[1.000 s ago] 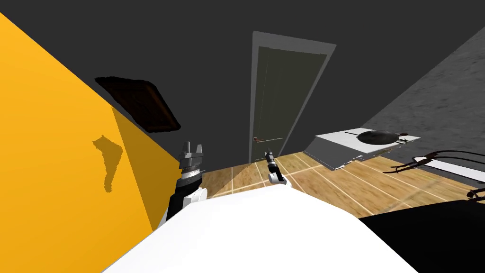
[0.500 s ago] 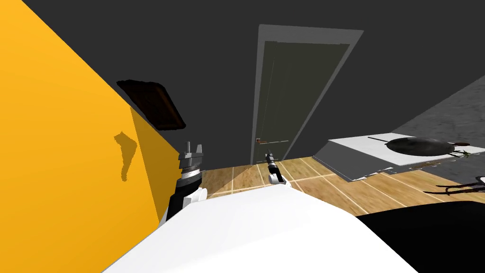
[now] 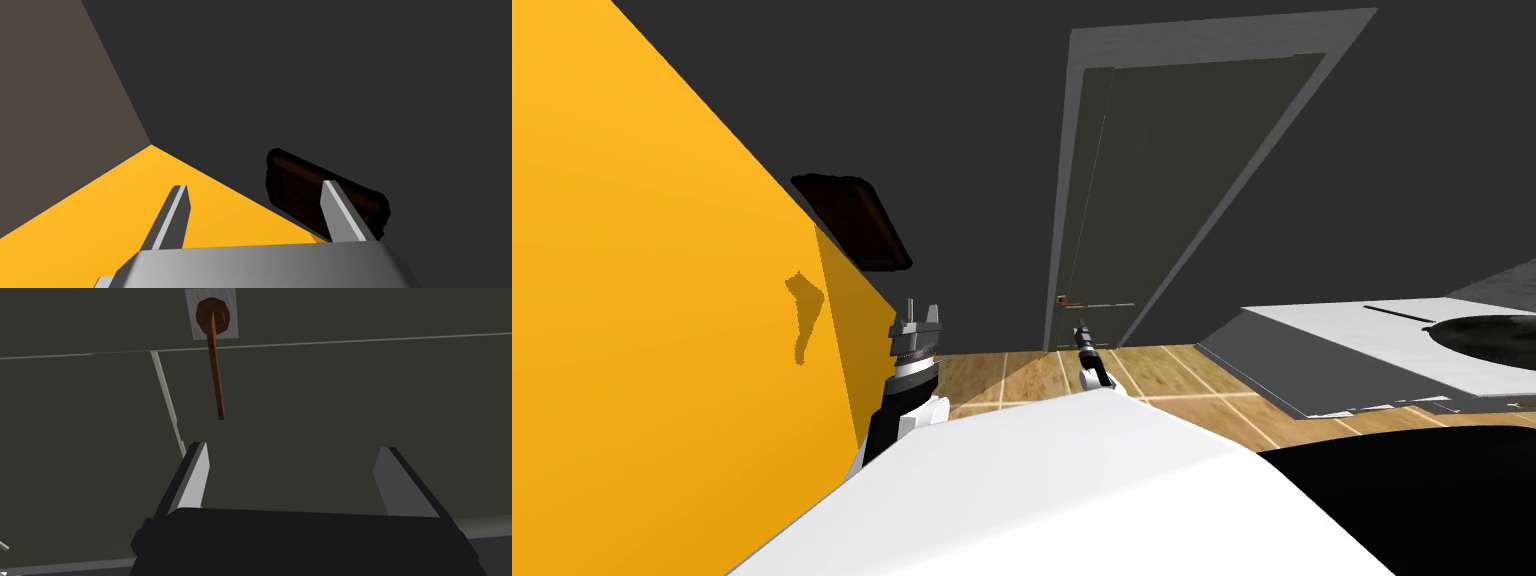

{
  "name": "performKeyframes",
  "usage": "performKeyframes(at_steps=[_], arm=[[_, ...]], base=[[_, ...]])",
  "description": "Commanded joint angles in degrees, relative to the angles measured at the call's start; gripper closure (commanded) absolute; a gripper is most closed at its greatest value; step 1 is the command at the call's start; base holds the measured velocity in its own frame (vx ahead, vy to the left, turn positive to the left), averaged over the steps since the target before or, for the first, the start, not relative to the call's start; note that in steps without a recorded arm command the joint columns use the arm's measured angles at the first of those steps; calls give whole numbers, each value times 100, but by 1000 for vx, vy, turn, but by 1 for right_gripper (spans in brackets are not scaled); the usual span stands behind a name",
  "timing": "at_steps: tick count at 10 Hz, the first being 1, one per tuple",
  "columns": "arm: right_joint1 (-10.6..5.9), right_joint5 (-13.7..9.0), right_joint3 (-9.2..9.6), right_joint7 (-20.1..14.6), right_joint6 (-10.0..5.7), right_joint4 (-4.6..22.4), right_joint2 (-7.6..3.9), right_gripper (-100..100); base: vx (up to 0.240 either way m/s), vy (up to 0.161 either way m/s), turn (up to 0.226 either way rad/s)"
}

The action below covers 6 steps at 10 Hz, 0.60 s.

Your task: Pull the door open

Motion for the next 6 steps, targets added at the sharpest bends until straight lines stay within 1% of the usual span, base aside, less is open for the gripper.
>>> performKeyframes(at_steps=[1,3,6], arm=[[-60,-37,-18,19,-49,192,-13,-100],[-128,-80,-38,44,-104,409,-22,-100],[-224,-139,-66,80,-181,715,-35,-100]], base=[[45,-90,102],[36,-71,147],[28,-78,112]])
